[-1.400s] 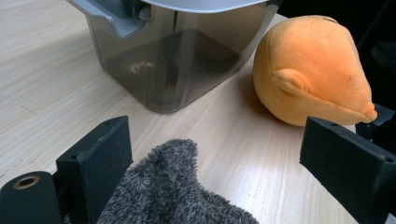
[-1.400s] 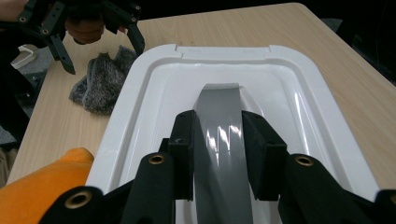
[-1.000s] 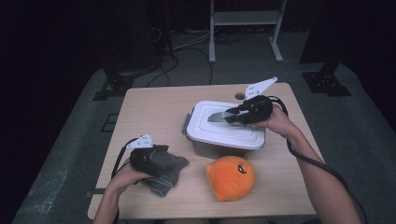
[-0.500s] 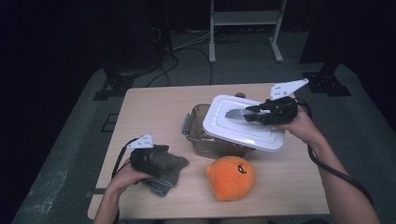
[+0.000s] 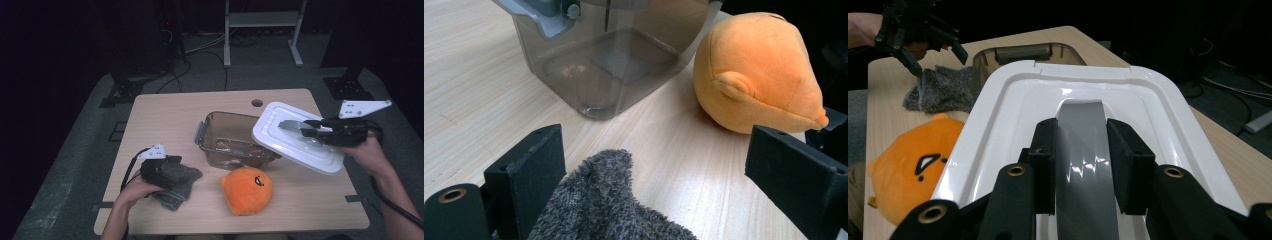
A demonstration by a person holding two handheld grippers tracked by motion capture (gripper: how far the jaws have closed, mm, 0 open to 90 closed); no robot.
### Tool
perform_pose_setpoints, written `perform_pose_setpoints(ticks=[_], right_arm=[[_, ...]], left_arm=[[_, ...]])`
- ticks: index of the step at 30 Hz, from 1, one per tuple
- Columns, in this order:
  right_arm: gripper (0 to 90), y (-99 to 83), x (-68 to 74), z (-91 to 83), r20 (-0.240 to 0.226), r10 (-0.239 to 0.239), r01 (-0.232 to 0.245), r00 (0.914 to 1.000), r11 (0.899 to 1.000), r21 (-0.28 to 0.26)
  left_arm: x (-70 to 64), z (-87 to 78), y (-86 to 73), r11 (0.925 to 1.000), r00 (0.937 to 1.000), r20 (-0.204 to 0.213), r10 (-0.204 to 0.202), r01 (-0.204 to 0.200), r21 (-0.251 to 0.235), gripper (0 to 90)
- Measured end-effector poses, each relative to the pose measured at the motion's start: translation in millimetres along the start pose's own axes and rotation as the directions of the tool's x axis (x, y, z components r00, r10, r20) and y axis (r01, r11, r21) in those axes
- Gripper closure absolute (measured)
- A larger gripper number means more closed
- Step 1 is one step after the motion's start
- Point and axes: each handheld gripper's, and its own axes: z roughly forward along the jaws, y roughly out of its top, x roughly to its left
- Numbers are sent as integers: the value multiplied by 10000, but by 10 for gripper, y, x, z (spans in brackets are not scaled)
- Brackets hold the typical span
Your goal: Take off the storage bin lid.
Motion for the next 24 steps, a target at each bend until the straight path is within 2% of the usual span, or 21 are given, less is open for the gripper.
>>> perform_pose_setpoints(ticks=[6,8,18,24], right_arm=[[657,-208,29,-299,541,384,-383,9978,9993,-15],[657,-336,33,-416,788,563,-564,9953,9984,-4],[657,-670,80,-651,1214,1000,-1029,9876,9945,184],[658,-860,120,-690,1367,1285,-1329,9823,9908,237]], left_arm=[[-3,-4,0,10000,10000,-18,-9,9,-2,83],[0,-7,-1,10000,10000,-29,-18,18,-3,83],[8,-23,-10,10000,10000,-60,-78,78,4,76],[5,-25,-6,10000,10000,-43,-33,33,21,76]])
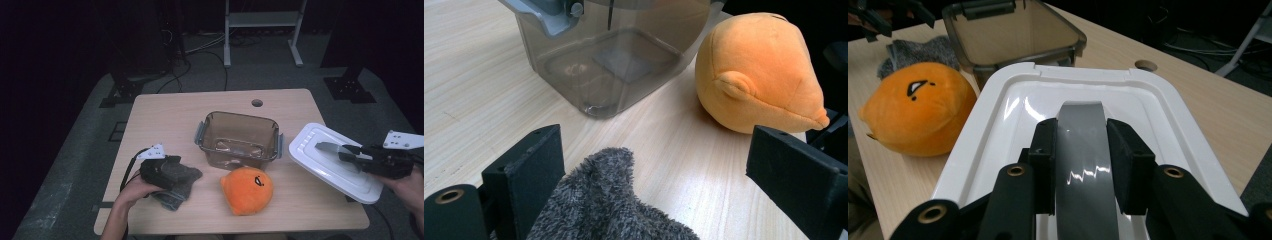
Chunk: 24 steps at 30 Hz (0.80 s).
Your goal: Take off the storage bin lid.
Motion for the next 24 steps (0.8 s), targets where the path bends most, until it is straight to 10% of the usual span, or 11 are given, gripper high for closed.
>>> perform_pose_setpoints(ticks=[24], right_arm=[[657,-616,108,484,-483,741,-700,9961,9942,822]], left_arm=[[-5,-5,-15,10000,10000,21,-7,7,5,76]])
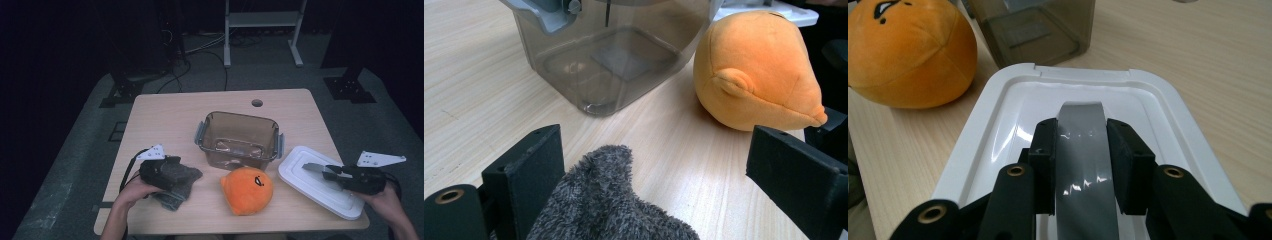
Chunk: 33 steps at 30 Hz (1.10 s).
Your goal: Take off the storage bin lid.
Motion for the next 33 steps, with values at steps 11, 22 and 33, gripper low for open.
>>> perform_pose_setpoints(ticks=[11,22,33], right_arm=[[657,-127,48,158,-154,117,-115,9998,9998,136],[658,-233,79,242,-234,194,-183,9995,9988,460],[640,-240,90,261,-390,269,-245,9989,9979,604]], left_arm=[[-10,13,2,10000,9999,75,66,-66,39,76],[-15,21,6,9999,9999,117,110,-111,86,76],[-23,15,11,9999,9998,130,115,-116,49,76]])
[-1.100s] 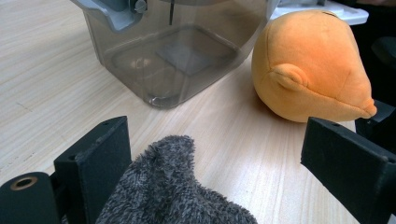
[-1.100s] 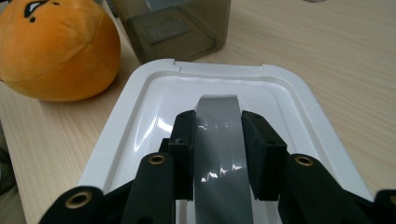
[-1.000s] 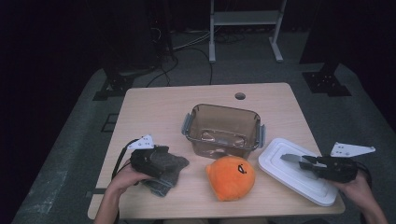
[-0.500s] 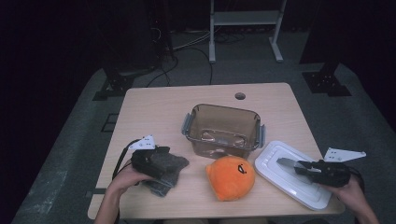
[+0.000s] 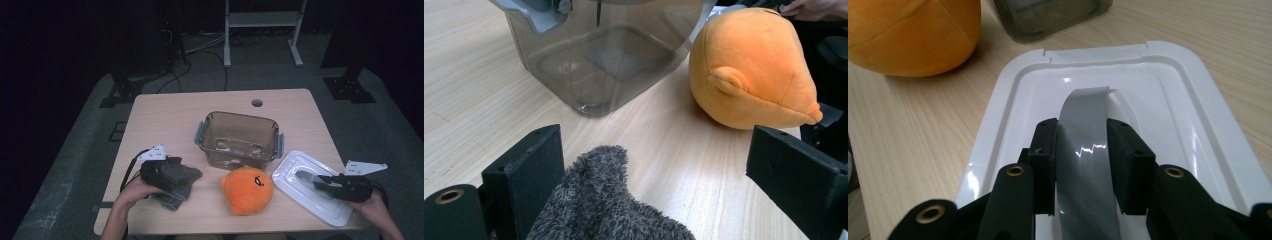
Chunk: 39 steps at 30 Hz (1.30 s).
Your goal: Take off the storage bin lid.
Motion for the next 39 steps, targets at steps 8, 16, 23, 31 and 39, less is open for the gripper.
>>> perform_pose_setpoints(ticks=[8,16,23,31,39], right_arm=[[491,120,42,-68,-134,-119,116,9998,9997,-193],[415,370,228,-99,-857,-654,585,9942,9950,-805],[366,595,425,-15,-1501,-1281,1136,9803,9883,-1015],[297,820,697,73,-2323,-1937,1664,9532,9772,-1320],[268,1025,936,198,-2832,-2615,2369,9227,9643,-1185]], left_arm=[[-2,-5,5,10000,10000,-16,31,-31,-2,76],[-5,-4,7,10000,10000,13,55,-55,8,76],[-5,-11,8,10000,10000,20,56,-56,19,76],[0,-12,8,10000,10000,-42,-22,22,-2,56],[1,-20,13,10000,9999,-88,-69,69,-54,45]])
